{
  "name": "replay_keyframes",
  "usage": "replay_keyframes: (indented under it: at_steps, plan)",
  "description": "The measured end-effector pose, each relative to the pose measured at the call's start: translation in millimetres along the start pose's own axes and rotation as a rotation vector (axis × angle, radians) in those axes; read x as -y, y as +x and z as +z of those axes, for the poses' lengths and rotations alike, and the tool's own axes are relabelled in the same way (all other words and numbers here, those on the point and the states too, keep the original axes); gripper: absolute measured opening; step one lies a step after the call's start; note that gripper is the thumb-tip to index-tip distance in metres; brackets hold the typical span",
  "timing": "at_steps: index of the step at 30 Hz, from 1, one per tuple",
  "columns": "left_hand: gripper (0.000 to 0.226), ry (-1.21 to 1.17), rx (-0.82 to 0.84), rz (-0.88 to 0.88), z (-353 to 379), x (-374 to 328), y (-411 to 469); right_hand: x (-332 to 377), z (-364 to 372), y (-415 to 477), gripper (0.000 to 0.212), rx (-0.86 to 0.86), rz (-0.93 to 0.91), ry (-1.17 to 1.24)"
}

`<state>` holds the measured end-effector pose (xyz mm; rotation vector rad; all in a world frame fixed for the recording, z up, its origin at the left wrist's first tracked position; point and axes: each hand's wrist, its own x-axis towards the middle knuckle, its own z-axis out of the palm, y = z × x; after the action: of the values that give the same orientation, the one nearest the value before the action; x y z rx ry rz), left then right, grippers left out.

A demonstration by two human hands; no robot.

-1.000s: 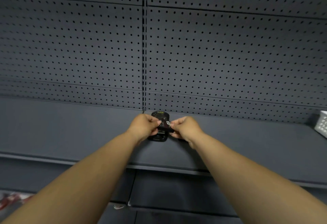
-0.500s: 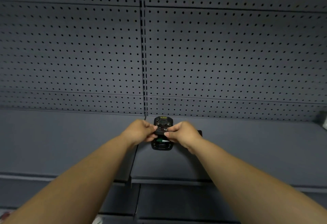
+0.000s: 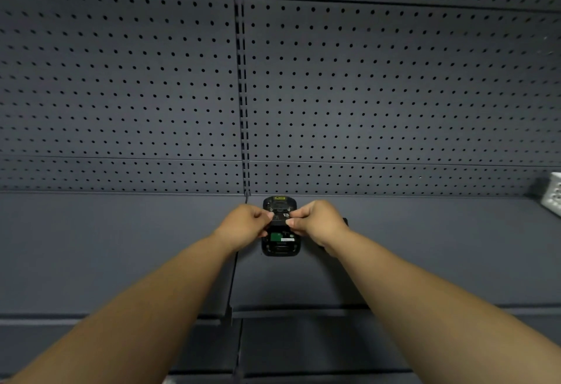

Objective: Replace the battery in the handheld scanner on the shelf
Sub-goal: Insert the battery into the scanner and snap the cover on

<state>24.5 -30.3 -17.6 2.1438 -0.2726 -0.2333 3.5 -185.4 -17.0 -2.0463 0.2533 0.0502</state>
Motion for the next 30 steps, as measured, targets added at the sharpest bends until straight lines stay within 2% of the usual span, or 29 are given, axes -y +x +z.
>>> replay_keyframes:
  at_steps: [2,5,8,13,19,24,30]
  plan:
    - [0.033,0.074,-0.017,0.038,-0.3,1.2,-1.2,-1.1,1.9,-1.1,0.031,-0.002,-0.004,-0.002]
    - [0.033,0.063,-0.016,0.031,0.0,2.4,-1.9,-2.2,3.0,-4.1,0.032,0.001,-0.027,-0.012]
    - [0.039,0.079,0.014,0.021,3.3,4.0,-3.0,-4.0,3.1,-8.5,0.035,-0.031,-0.077,-0.11]
    - [0.044,0.336,0.049,0.082,6.5,9.8,-5.7,-4.7,5.5,-14.9,0.036,-0.044,-0.155,-0.285]
    - [0.041,0.515,0.092,0.149,6.2,9.5,-6.7,-7.0,6.0,-18.5,0.039,-0.047,-0.211,-0.442]
    - [0.036,0.548,0.111,0.174,3.7,10.6,-4.4,-9.9,4.9,-18.9,0.04,-0.069,-0.191,-0.39]
    - [0.033,0.457,0.089,0.174,2.6,13.5,-2.7,-11.0,2.6,-15.3,0.032,-0.032,-0.116,-0.277]
